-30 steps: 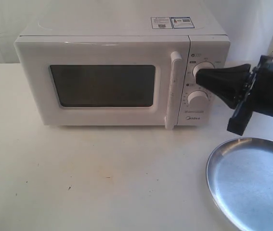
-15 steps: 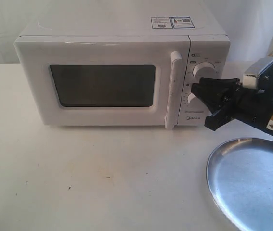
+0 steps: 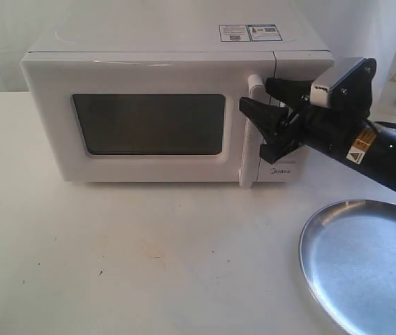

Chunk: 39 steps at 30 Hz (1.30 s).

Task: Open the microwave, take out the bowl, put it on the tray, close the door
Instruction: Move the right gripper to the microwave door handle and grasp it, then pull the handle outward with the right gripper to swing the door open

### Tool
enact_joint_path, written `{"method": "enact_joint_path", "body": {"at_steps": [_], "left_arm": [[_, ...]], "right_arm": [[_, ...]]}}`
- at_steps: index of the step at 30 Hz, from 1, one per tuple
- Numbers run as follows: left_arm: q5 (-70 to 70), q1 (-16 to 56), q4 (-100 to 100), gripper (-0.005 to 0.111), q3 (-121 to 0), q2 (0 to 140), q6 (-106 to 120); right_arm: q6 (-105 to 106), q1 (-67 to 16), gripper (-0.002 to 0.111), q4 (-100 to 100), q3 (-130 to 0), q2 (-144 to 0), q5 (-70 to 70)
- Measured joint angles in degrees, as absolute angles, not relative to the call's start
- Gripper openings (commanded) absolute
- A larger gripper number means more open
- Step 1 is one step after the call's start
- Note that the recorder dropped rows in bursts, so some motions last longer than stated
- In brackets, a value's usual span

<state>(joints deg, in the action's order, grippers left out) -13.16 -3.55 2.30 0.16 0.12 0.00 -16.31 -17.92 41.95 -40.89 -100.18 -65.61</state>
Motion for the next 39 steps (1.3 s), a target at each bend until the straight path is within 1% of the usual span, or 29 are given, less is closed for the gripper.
{"method": "enact_joint_path", "body": {"at_steps": [12,20,32,36,39], "left_arm": [[-13.2,-3.6,2.3,0.0,0.2,0.1,0.0],[-13.2,-3.6,2.3,0.0,0.2,0.1,0.0],[-13.2,-3.6,2.3,0.0,0.2,0.1,0.0],[-13.3,-3.6,2.3,0.0,0.2,0.1,0.0],[-13.3,-3.6,2.4,0.0,0.2,0.1,0.0]], "right_arm": [[-21.5,-21.7,0.035,39.8,-43.5,-99.1,-57.3],[-22.5,-23.9,0.035,38.7,-44.3,-98.1,-51.2],[-24.1,-24.4,0.035,40.2,-44.9,-97.4,-47.0],[-25.3,-25.4,0.035,45.5,-45.6,-99.5,-40.2],[-25.3,-25.4,0.035,45.4,-45.5,-99.8,-41.8]]}}
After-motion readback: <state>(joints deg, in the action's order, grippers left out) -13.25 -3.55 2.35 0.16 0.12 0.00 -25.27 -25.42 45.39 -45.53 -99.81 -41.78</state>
